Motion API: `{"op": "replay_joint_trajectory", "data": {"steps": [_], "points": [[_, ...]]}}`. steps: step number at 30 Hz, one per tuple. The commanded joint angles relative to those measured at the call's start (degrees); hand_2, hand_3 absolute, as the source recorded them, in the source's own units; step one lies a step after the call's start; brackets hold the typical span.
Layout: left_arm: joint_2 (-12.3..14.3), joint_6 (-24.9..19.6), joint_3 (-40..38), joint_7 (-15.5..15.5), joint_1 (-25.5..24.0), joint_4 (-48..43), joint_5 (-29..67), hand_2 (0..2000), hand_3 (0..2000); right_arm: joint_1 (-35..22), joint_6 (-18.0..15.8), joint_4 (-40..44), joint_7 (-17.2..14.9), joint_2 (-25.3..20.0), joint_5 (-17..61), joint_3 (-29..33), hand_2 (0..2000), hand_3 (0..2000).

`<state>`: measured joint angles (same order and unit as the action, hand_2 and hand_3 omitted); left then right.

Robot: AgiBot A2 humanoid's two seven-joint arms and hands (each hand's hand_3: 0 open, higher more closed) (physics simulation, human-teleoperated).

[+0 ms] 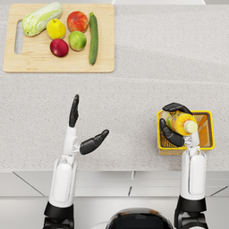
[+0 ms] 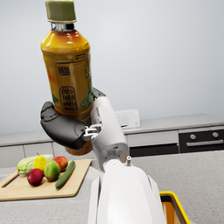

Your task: Pick up the lemon tea and place it into the yellow basket

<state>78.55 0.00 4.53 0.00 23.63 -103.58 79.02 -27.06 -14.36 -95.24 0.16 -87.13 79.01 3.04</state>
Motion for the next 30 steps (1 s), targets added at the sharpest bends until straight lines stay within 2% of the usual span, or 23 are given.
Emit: {"op": "replay_joint_trajectory", "data": {"steps": [1,5,6,8,10,11,12,13,15,16,18,21,23,24,28,30], "points": [[0.05,0.0,-7.51,0.0,-0.72,0.53,-0.01,0,0,-0.09,-0.22,-0.24,-0.04,0.16,-0.01,9.82,2000,2000],[0.23,0.0,-7.98,0.0,0.13,1.01,-0.02,0,0,0.65,-0.76,3.6,-0.16,0.23,-0.03,10.13,2000,2000],[0.26,0.0,-8.18,0.0,0.48,1.28,-0.02,0,0,0.22,-0.48,5.53,-3.27,0.4,-0.04,10.08,2000,2000],[0.35,0.0,-8.19,0.0,0.67,1.56,-0.02,0,0,-1.01,-0.33,9.46,-11.64,0.79,-0.03,9.24,2000,2000],[0.46,0.0,-8.25,0.0,0.53,1.61,-0.03,0,0,-2.23,0.17,13.31,-15.86,1.06,-0.01,7.64,2000,2000],[0.52,0.0,-8.0,0.0,0.42,1.94,-0.03,0,0,-2.33,0.22,14.43,-17.11,1.05,-0.01,6.7,639,1673],[0.58,0.0,-7.75,0.0,0.46,2.23,-0.03,0,0,-2.29,3.78,15.32,-18.01,1.0,-0.03,6.04,0,1347],[0.63,0.0,-7.74,0.0,0.8,2.45,-0.03,0,0,-2.09,6.78,14.79,-18.62,0.95,-0.04,5.67,0,1020],[0.73,0.0,-7.46,0.0,1.98,3.04,-0.02,0,0,-1.4,10.69,13.06,-19.38,0.89,-0.02,5.15,0,367],[0.79,0.0,-7.35,0.0,2.7,3.84,-0.02,0,0,-1.1,11.76,12.13,-14.4,0.86,-0.02,4.8,0,40],[0.85,0.0,-7.39,0.0,5.6,6.14,-0.02,0,0,-1.09,13.03,9.47,-7.48,0.83,-0.04,2.99,0,0],[0.42,0.0,-9.02,0.0,12.25,9.77,-0.02,0,0,-3.71,13.87,2.89,-2.86,1.45,-0.04,3.12,0,0],[-1.14,0.0,-10.79,0.0,15.54,12.11,-0.02,0,0,-6.81,14.11,0.67,-1.55,2.54,-0.04,4.19,0,0],[-0.64,0.0,-12.54,0.0,15.76,12.24,-0.02,0,0,-7.72,14.18,1.16,-1.16,2.96,-0.04,5.12,0,0],[0.05,0.0,-14.27,0.0,11.0,13.26,-0.04,0,0,-5.79,14.31,3.41,-0.43,2.41,-0.04,8.02,0,0],[0.05,0.0,-13.55,0.0,11.43,12.67,-0.04,0,0,-5.13,14.34,3.66,-0.3,2.31,-0.05,6.59,0,0]]}}
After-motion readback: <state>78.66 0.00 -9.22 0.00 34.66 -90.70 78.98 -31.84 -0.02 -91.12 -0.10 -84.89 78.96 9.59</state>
